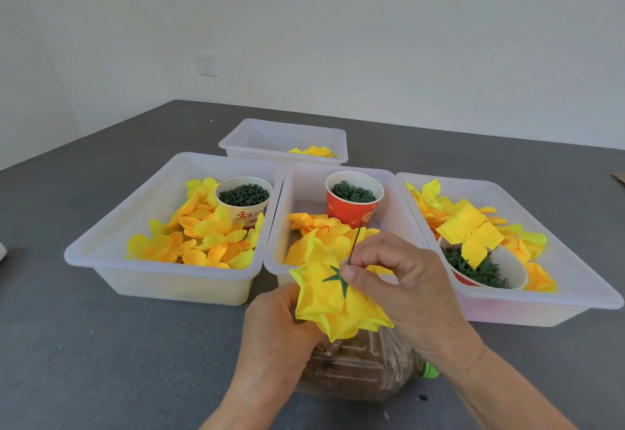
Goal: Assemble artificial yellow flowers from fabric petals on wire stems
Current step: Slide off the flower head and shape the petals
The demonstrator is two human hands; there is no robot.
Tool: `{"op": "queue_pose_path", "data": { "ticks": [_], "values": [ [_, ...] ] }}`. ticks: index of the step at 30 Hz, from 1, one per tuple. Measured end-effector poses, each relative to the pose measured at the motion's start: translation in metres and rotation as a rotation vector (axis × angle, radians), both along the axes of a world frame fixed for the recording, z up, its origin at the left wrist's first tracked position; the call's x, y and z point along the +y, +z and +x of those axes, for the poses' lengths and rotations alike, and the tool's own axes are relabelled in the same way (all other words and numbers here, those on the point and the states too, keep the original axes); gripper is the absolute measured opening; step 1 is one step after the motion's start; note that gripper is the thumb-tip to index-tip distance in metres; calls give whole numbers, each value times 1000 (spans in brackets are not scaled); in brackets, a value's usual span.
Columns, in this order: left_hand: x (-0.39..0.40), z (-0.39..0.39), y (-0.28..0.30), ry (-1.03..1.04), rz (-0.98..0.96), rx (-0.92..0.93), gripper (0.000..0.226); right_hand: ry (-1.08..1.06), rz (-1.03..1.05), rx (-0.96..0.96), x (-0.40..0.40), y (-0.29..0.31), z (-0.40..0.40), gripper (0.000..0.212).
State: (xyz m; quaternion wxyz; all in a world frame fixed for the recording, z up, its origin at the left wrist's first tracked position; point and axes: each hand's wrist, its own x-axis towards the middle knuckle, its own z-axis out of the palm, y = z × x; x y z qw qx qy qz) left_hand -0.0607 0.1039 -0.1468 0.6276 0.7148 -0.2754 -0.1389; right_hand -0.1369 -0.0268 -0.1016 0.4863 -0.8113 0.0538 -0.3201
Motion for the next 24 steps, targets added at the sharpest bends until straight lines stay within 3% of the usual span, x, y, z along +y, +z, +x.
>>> {"op": "queue_pose_path", "data": {
  "ticks": [5,11,22,24],
  "values": [
    [2,4,2,-52,19,-19,23,19,-8,17,0,-2,0,13],
    [6,3,-3,-3,133,-220,29,13,-24,-16,0,3,-1,12],
    [4,6,-5,2,156,-167,39,7,-31,-32,-2,14,-1,15],
    [3,6,-7,18,163,-140,33,12,1,-44,-5,21,1,16]
  ]
}}
